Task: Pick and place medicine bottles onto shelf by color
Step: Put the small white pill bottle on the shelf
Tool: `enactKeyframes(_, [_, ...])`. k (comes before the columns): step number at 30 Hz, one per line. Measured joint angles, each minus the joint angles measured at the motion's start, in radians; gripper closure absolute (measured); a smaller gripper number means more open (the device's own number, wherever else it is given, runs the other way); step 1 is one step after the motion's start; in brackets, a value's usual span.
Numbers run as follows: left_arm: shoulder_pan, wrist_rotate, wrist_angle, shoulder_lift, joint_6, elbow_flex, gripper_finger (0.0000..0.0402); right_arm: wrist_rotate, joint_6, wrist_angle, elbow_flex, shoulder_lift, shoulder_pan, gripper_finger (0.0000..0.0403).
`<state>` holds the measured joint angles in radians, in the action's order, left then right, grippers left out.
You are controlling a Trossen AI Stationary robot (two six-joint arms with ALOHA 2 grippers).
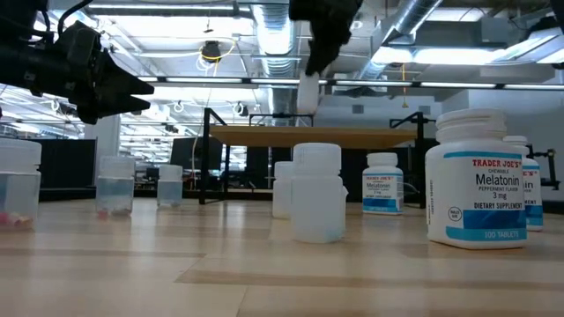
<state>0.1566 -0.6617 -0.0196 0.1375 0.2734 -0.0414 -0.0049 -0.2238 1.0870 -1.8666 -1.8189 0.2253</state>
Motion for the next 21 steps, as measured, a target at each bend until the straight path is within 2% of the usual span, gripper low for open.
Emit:
enactKeyframes(4, [0.000, 0.000, 0.000, 0.000, 0.000, 0.000, 0.0156, 0.000, -0.044, 0.002, -0.056, 0.001, 0.092, 0.0278])
enactKeyframes(14, [0.000, 0.000, 0.000, 0.000, 0.000, 0.000, 0.0156, -0.002, -0.036, 0.008, -0.057, 0.000, 0.368, 0.0276])
enactKeyframes(21, [0.000, 0.000, 0.000, 0.000, 0.000, 0.000, 0.0156, -0.123, -0.036, 0.012, -0.058, -0.016, 0.477, 0.0276])
